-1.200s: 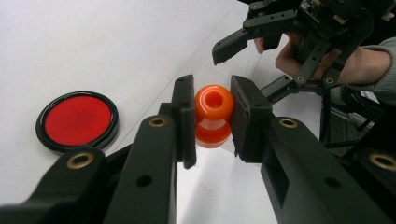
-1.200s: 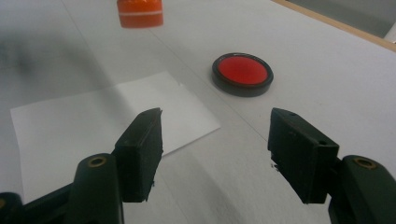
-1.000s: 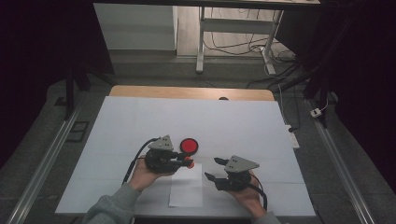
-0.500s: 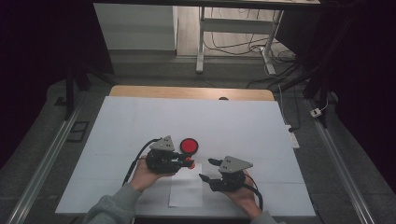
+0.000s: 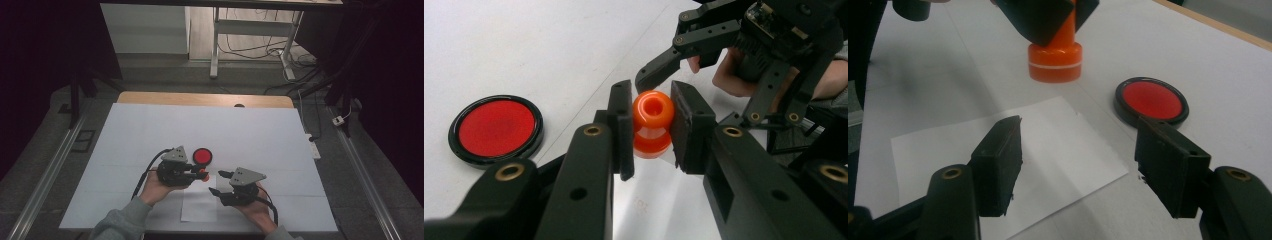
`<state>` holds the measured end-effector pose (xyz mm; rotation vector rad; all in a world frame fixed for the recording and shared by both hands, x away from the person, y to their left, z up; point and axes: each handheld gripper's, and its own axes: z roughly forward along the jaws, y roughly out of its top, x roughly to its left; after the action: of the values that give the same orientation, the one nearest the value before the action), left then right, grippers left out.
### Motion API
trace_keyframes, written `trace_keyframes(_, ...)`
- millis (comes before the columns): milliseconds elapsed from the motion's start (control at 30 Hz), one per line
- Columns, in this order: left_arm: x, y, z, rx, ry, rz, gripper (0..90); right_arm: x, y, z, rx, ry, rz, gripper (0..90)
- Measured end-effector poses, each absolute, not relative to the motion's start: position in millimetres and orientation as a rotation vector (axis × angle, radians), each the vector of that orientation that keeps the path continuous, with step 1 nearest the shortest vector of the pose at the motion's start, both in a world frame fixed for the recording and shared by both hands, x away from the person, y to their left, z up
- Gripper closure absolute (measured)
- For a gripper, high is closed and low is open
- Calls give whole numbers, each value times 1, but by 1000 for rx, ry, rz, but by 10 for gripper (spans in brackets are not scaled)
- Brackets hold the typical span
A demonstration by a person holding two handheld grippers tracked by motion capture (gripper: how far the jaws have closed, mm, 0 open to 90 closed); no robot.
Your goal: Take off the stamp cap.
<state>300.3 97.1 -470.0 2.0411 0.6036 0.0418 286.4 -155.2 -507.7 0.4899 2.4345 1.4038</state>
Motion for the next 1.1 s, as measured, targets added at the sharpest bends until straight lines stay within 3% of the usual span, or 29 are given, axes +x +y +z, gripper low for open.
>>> trace_keyframes(433,299,95,-471,2047,598,38,719,286,-141,-506,469,2445,1402,362)
trace_keyframes(1100,300,94,-473,2052,601,34,719,288,-130,-505,479,2458,1383,476)
